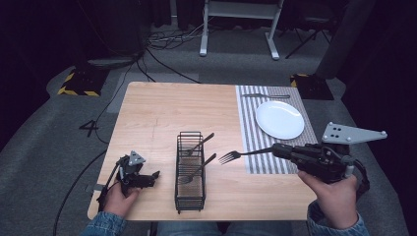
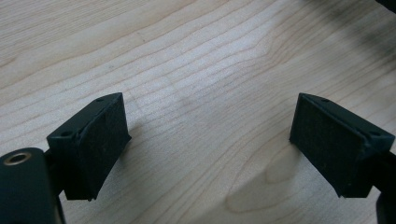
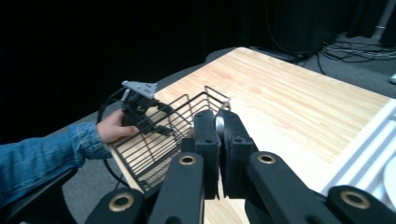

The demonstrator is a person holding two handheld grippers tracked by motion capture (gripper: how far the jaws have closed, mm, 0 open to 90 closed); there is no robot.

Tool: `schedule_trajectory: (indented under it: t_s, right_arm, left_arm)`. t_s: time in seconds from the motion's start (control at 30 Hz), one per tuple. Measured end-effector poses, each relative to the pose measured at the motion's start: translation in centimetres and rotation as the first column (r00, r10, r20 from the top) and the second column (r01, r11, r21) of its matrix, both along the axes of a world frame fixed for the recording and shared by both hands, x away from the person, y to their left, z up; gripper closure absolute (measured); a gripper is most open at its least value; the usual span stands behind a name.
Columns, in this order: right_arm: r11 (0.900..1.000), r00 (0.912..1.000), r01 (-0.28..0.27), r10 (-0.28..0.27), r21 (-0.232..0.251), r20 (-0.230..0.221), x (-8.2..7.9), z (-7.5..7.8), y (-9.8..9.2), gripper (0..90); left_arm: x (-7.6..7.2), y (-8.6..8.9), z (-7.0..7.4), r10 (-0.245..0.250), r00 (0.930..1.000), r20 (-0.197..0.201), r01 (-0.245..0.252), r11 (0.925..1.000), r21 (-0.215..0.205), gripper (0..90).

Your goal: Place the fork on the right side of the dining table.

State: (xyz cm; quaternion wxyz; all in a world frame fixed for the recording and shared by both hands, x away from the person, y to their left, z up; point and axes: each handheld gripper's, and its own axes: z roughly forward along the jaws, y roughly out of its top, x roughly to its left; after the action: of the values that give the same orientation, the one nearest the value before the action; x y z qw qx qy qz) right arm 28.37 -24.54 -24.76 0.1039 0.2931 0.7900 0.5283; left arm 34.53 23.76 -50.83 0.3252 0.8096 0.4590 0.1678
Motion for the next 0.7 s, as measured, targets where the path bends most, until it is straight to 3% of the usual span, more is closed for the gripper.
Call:
schedule_trajectory:
  t_s: [0.4,0.7]
  right_arm:
    - [0.995,0.9948,0.100,-0.100,-0.014,-0.020,2.2,-0.3,-3.1,86.9]
    - [0.983,0.9807,0.185,-0.186,-0.007,-0.062,4.8,-1.7,-5.6,86.9]
  left_arm:
    - [-0.1,0.0,0.0,0.003,1.0000,0.000,-0.003,1.0000,-0.004,11.6]
    - [-0.1,0.0,0.0,0.003,1.0000,-0.002,-0.003,1.0000,-0.005,11.6]
